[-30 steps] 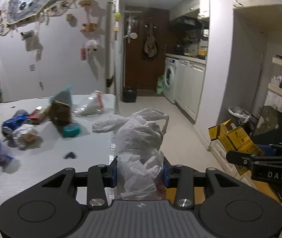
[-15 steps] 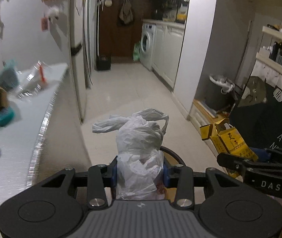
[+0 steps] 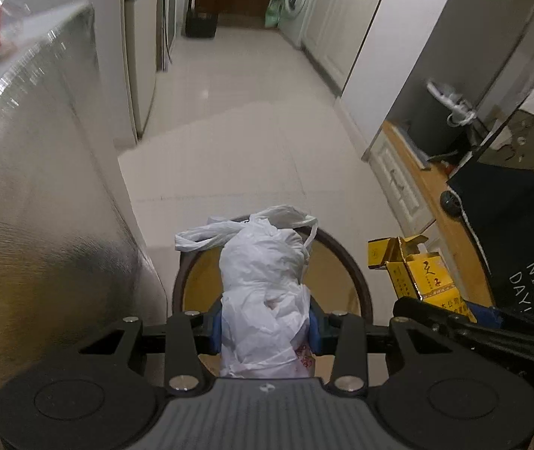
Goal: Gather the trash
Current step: 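Lift the white bag with the left tool while the right tool carries the yellow box to the bin, then open both tools over the bin, dropping the white bag and yellow box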
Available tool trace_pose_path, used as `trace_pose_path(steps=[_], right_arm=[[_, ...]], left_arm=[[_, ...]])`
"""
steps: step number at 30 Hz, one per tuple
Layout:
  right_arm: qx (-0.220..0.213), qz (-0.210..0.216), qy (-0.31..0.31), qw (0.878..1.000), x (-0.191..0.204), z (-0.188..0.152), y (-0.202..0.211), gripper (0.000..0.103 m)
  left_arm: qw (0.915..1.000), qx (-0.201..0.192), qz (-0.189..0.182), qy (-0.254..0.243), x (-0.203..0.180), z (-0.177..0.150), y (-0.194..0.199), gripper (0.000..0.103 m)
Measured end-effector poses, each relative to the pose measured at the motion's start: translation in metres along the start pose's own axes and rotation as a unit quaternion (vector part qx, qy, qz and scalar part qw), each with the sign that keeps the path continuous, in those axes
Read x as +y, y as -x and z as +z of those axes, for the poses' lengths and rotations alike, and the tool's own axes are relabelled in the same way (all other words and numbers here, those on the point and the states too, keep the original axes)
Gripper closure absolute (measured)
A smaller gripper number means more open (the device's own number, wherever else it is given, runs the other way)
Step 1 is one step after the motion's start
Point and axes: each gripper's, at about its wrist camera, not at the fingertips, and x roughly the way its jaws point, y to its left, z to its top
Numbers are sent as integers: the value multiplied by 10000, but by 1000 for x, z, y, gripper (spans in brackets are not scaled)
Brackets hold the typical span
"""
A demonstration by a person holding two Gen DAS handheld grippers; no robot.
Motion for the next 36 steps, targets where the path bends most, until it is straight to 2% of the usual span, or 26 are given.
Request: trace_pose_path(steps=[3, 9, 16, 26, 33, 36], right_arm=[[225, 39, -264, 9994, -10, 5, -24, 43], [622, -120, -296, 9976, -17, 9, -65, 43], [993, -73, -452, 9940, -21, 8, -101, 43], [1409, -149, -376, 9892, -18, 7, -140, 42], [1454, -161, -391, 9885, -14, 4, -150, 41], [1497, -142, -419, 9877, -15, 3, -150, 35]], left_arm=[[9997, 186, -72, 170, 7, 4, -24, 61], [9977, 516, -123, 422, 21, 3, -63, 61], [9938, 967, -16, 555, 29, -8, -100, 61], [9918, 1171, 180, 481, 34, -3, -126, 60], [9915, 1208, 307, 383, 38, -2, -138, 60], [9910, 1252, 351, 329, 39, -4, -141, 60]])
